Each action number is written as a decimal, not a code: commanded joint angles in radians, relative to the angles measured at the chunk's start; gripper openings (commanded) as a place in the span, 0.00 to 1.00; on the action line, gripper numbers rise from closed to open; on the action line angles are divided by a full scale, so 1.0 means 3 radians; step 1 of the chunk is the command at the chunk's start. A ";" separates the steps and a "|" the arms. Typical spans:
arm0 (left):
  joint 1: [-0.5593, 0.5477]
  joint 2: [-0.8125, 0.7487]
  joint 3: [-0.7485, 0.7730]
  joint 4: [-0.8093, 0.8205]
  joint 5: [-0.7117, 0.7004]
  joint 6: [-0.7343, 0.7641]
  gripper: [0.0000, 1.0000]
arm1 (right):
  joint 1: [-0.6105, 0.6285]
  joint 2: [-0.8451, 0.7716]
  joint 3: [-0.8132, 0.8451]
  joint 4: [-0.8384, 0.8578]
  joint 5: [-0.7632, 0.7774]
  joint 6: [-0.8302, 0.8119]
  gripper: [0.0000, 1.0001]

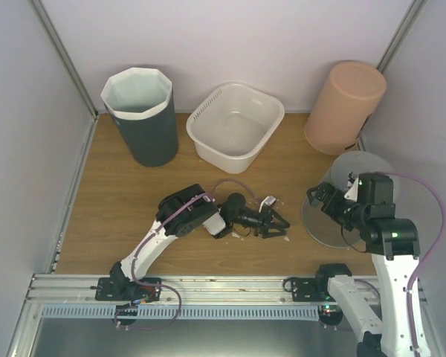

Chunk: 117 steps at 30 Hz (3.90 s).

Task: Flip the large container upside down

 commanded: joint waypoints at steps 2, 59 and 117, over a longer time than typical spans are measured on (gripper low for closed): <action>0.0047 -0.0406 -0.0144 -0.1018 0.0210 0.0779 0.54 | 0.0006 -0.0061 -0.0215 0.0007 0.0007 -0.0018 1.00; 0.0827 -0.0316 0.3940 -0.6818 -0.3312 0.7034 0.99 | -0.0792 0.2279 0.0623 0.1365 0.0648 -0.0944 1.00; 0.0339 -0.0319 0.3575 -0.7055 -0.4543 0.8236 0.22 | 0.0119 0.1528 0.0859 0.0790 0.0450 -0.0688 1.00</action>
